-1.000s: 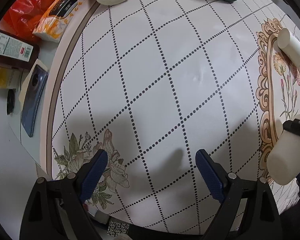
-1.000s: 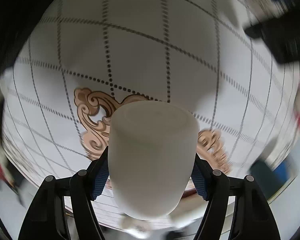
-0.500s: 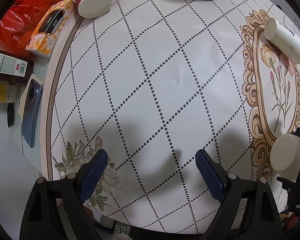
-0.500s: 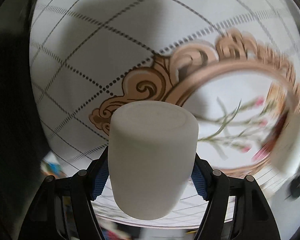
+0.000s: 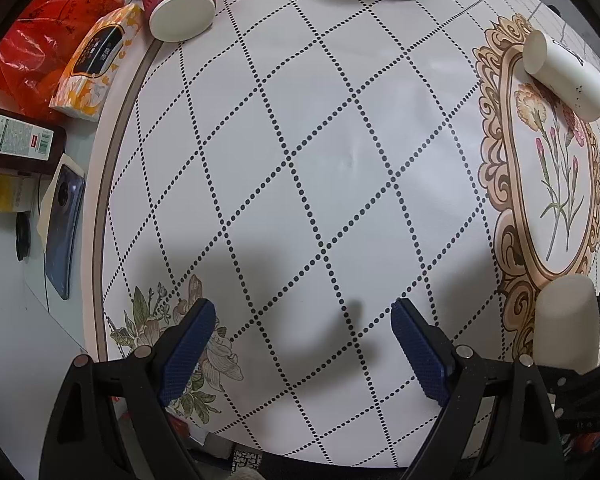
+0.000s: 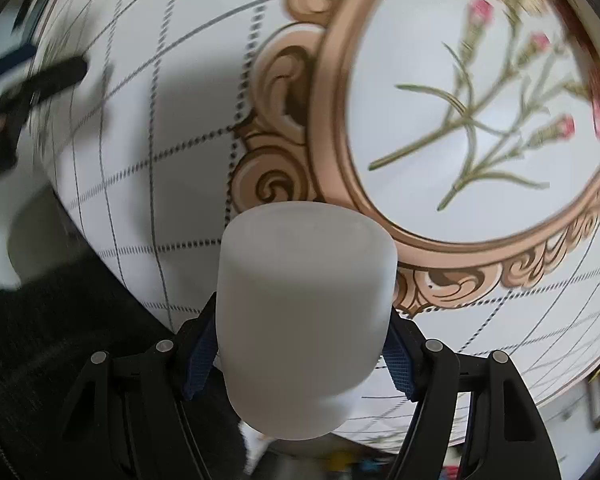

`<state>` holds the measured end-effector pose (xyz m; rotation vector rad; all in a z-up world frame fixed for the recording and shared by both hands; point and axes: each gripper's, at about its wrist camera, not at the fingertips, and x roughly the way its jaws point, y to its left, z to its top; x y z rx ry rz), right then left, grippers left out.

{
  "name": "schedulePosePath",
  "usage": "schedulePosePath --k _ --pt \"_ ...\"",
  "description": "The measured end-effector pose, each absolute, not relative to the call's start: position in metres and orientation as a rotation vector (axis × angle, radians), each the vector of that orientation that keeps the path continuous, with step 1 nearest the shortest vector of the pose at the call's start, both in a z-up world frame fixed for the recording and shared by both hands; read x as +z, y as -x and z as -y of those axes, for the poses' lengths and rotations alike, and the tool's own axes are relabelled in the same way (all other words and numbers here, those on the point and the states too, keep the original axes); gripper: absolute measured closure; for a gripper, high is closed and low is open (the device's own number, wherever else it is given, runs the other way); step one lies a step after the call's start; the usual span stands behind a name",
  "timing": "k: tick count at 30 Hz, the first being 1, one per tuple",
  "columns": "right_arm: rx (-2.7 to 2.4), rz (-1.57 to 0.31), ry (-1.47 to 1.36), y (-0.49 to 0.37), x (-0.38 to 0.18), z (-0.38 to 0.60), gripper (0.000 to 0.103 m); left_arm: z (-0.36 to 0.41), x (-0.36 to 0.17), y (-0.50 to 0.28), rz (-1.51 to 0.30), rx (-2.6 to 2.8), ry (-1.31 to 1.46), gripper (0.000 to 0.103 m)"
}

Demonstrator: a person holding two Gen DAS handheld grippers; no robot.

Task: Flip cup upside down
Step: 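Rotate the held white cup with the right tool until its rim faces down, then lower the inverted cup onto the oval floral print and open the right tool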

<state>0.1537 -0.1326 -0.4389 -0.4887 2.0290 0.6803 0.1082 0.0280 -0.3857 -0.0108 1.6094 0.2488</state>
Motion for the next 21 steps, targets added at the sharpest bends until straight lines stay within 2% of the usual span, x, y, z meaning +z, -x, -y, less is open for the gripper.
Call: schedulePosePath --k 21 --pt "0.484 -2.074 0.370 -0.224 -0.452 0.162 0.027 -0.008 -0.380 -0.102 -1.608 0.232 -0.007 0.013"
